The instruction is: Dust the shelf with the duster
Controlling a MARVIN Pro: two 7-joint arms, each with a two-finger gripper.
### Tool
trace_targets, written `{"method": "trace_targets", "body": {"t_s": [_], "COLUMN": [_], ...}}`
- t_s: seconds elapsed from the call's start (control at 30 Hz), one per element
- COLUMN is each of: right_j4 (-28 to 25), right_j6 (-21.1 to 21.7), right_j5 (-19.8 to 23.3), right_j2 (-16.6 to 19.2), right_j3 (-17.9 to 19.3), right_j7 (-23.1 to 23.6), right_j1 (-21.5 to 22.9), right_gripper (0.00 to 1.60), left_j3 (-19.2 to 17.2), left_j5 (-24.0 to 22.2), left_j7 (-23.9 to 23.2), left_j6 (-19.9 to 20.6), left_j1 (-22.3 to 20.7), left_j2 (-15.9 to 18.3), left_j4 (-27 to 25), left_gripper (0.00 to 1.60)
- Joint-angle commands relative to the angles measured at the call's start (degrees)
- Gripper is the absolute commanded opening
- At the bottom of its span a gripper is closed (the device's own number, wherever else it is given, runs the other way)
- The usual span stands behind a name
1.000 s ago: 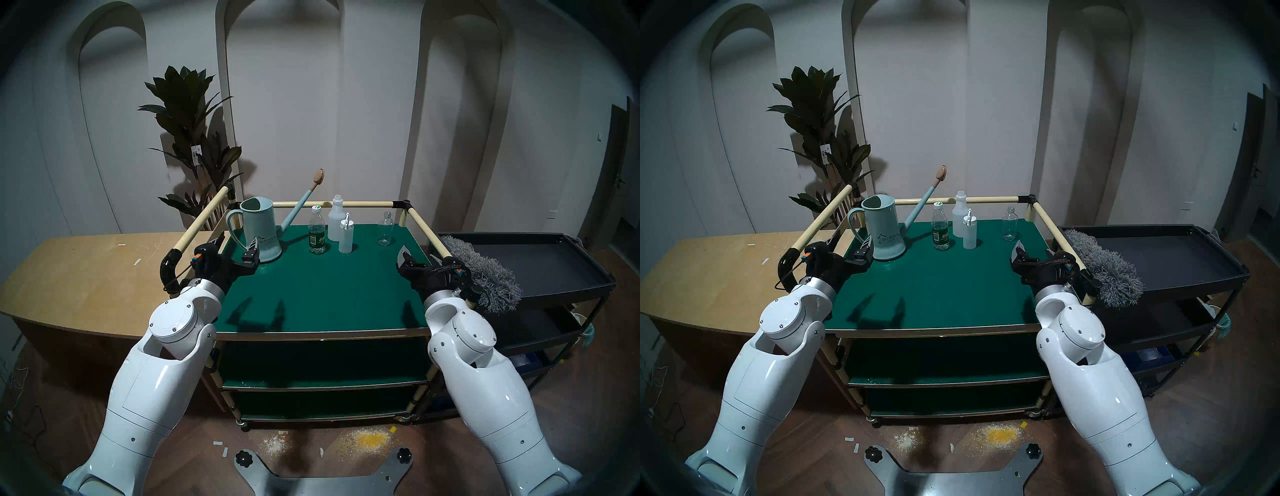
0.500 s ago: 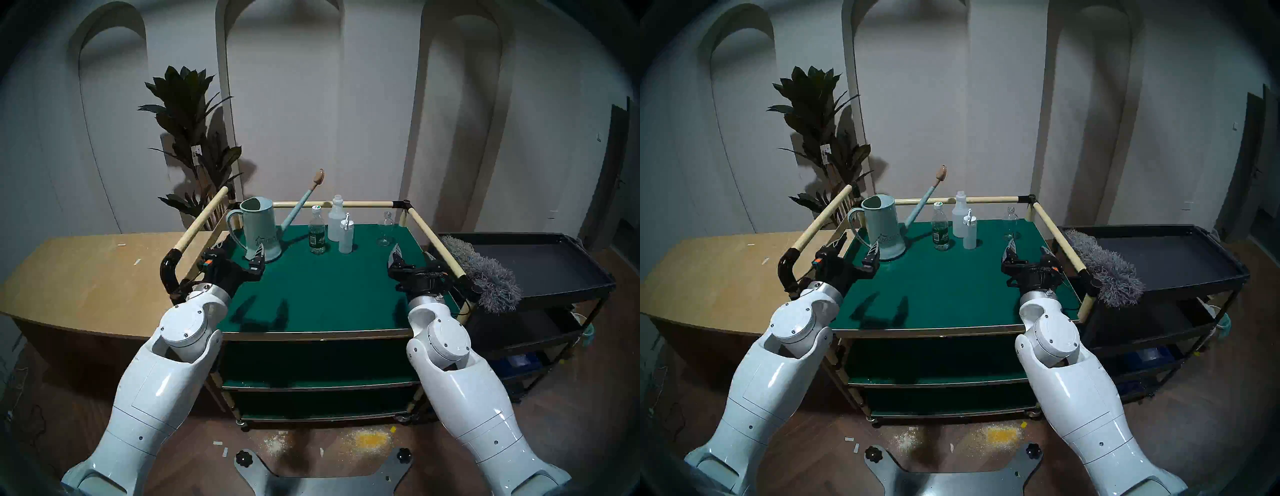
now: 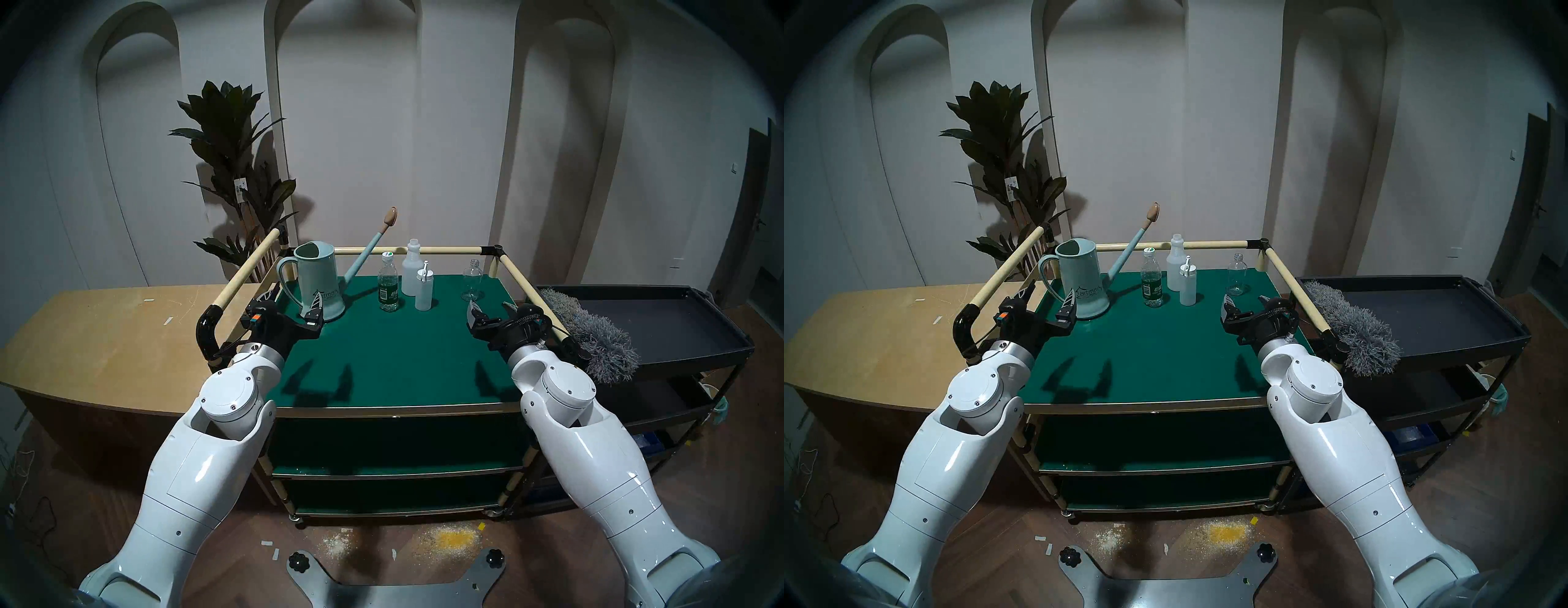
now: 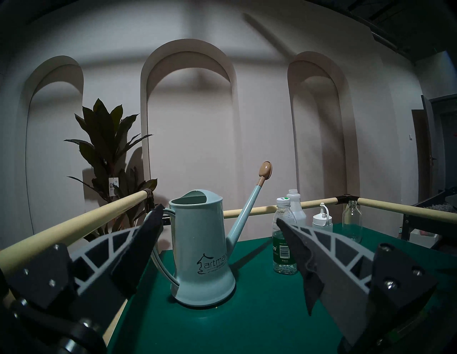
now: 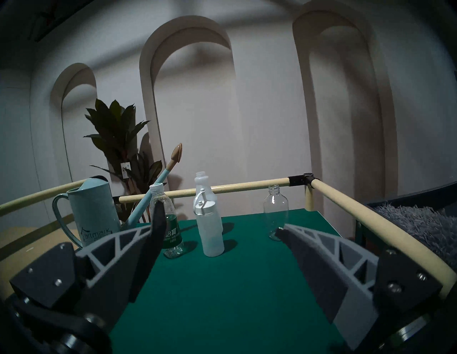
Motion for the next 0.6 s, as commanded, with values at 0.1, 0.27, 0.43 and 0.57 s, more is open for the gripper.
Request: {"method": "trace_targets", "body": {"t_s": [0.1,0.27,0.43,0.57], "right_j4": [-0.1,0.0,0.0,0.0], "right_j6": [1.3,1.5,1.6,1.6], "right_j5": [1.5,1.6,1.6,1.7], "right_j2": [-0.9,-0.9,-0.9,-0.9], "right_j3": [0.8,0.9,0.9,0.9], "right_j7": [-0.2,-0.2,-0.2,-0.2], "right_j1": [2.1,2.2,2.2,2.2], "right_gripper": [1.60,1.60,1.60,1.60], "left_j3": [0.5,0.5,0.4,0.4], "left_j5": [0.3,0.4,0.4,0.5], "left_j7": [0.0,0.0,0.0,-0.1], "left_j6": [0.3,0.3,0.4,0.4], "left_j1": [-2.9,-3.0,-3.0,-3.0], "left_j2": [-0.4,-0.4,-0.5,-0.5], "left_j4": [0.2,0.3,0.3,0.3], "left_gripper": [1.60,1.60,1.60,1.60]}}
